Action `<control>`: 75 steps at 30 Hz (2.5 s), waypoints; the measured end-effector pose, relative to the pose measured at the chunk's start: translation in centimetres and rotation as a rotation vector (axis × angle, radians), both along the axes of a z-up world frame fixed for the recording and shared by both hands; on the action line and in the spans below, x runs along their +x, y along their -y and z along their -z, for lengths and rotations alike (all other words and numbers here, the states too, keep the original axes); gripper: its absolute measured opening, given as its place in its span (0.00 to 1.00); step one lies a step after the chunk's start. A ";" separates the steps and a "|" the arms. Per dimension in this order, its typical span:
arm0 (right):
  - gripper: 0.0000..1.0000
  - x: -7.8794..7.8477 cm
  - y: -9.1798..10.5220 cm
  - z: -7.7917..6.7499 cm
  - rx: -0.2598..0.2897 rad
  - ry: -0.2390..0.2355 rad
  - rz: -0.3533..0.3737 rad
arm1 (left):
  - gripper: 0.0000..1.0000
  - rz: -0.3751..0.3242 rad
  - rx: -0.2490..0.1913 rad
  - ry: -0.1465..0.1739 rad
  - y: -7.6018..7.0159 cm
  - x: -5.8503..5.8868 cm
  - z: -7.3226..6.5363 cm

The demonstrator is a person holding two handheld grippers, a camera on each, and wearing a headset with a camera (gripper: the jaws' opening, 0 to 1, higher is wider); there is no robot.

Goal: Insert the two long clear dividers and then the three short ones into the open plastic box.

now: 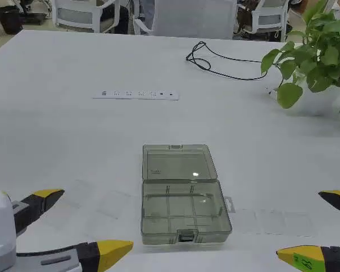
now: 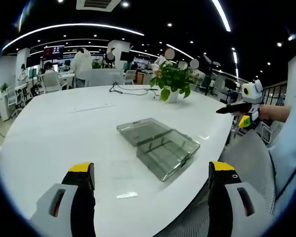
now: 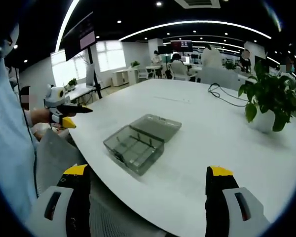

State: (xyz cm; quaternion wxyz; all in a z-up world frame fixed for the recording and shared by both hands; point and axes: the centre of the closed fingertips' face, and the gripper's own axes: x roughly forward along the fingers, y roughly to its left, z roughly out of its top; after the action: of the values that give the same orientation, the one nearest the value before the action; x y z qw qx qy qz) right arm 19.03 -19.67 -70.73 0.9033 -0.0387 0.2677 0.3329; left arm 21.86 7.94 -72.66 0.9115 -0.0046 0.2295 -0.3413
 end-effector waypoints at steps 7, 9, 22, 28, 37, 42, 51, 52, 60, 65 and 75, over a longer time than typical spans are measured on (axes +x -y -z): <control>0.98 0.1 -0.2 0.0 0.002 0.000 -0.007 | 0.97 0.006 0.007 0.008 0.0 0.3 -0.2; 0.98 0.2 -0.1 0.0 -0.003 0.002 -0.008 | 0.97 0.009 0.011 0.010 -0.1 0.4 -0.3; 1.00 0.1 -0.3 0.1 0.000 -0.001 -0.012 | 0.98 0.013 0.018 -0.006 -0.1 0.2 0.0; 1.00 0.1 -0.6 0.1 -0.006 0.001 -0.022 | 0.99 0.015 0.012 -0.010 0.0 0.2 0.0; 1.00 0.2 -0.7 0.1 -0.002 0.008 -0.022 | 0.99 0.009 0.025 -0.010 -0.4 0.2 0.2; 1.00 0.1 -0.7 0.0 0.003 0.008 -0.017 | 0.98 -0.003 0.022 -0.004 -0.7 0.3 0.0; 1.00 0.1 -0.4 -0.1 0.007 0.012 -0.009 | 0.98 0.002 0.024 -0.005 -0.6 0.2 0.0; 1.00 0.1 -0.4 -0.1 0.006 0.012 -0.009 | 0.98 0.003 0.025 -0.005 -0.6 0.2 0.0; 1.00 0.2 -0.4 -0.1 0.009 0.013 -0.005 | 0.98 0.003 0.025 -0.006 -0.6 0.2 0.1; 1.00 0.1 -0.5 0.0 0.013 0.006 -0.011 | 0.97 -0.003 0.015 -0.011 -0.7 0.2 0.1; 1.00 0.3 -0.2 0.4 0.012 -0.004 -0.016 | 0.97 -0.003 0.030 -0.022 -1.0 0.4 0.4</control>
State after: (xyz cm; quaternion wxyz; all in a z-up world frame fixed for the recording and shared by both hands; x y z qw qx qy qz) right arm 19.35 -19.48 -71.11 0.9004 -0.0347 0.2670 0.3418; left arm 22.27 8.90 -73.05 0.9093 0.0050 0.2448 -0.3364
